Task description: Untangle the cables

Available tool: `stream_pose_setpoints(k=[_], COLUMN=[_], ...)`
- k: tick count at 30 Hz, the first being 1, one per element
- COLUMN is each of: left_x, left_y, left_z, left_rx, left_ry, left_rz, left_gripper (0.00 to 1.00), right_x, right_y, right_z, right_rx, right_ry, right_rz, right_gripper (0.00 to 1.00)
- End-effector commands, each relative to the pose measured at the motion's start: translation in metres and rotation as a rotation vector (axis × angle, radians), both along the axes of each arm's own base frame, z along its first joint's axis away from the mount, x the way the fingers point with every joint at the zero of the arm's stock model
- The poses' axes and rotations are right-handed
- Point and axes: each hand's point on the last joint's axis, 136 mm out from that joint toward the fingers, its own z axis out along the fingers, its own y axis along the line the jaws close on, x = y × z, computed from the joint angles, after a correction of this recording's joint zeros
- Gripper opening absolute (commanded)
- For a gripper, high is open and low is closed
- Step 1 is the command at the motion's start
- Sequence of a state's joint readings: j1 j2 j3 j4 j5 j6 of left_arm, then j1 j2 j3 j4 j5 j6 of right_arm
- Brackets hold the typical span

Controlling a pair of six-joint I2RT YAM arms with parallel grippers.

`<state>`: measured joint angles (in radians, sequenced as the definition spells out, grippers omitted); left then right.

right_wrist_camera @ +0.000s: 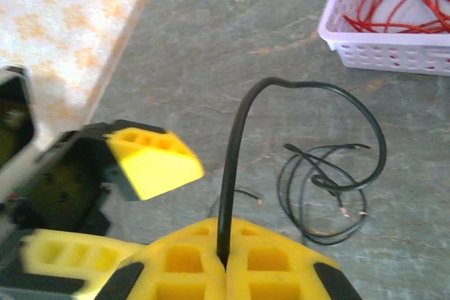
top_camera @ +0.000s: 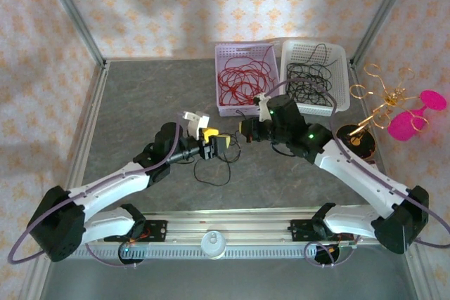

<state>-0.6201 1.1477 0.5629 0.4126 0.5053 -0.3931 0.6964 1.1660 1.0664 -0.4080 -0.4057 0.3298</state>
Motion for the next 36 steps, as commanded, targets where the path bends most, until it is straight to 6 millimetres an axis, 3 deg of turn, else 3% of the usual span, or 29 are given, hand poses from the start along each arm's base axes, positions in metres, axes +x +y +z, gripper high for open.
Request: stream_pose_setpoints(k=[1,12,18,24,29,33,36], left_x=[0.005,0.049,0.062,0.077,0.08,0.08,0.073], left_y=[-0.019,-0.033,-0.045,-0.048,-0.046,-0.037,-0.032], left_z=[0.042,0.031,0.022,0.004,-0.022,-0.041,-0.048], left_rx=[-0.052,0.043,0.014,-0.016,-0.007,0.005,-0.003], left_ry=[-0.212,-0.337,-0.344,-0.316,-0.269,-0.225,-0.209], left_rz=[-0.086,-0.026,-0.029,0.015,0.041,0.08,0.089], left_gripper=[0.71,0.77,0.76,0.68,0.64,0.55,0.46], right_x=[-0.009,-0.023,-0.03,-0.035,-0.034,-0.033,-0.029], right_y=[0.007,0.01,0.011,0.011,0.001,-0.009,-0.017], right_z=[0.042,0.086,0.116,0.155,0.2,0.24,0.258], right_rx=[0.114,0.233,0.3,0.369,0.388,0.421,0.424], right_ry=[-0.011,-0.008,-0.037,-0.094,-0.196,-0.289,-0.337], right_rz=[0.043,0.079,0.101,0.125,0.099,0.06,0.026], right_gripper=[0.0,0.0,0.0,0.0,0.0,0.0,0.0])
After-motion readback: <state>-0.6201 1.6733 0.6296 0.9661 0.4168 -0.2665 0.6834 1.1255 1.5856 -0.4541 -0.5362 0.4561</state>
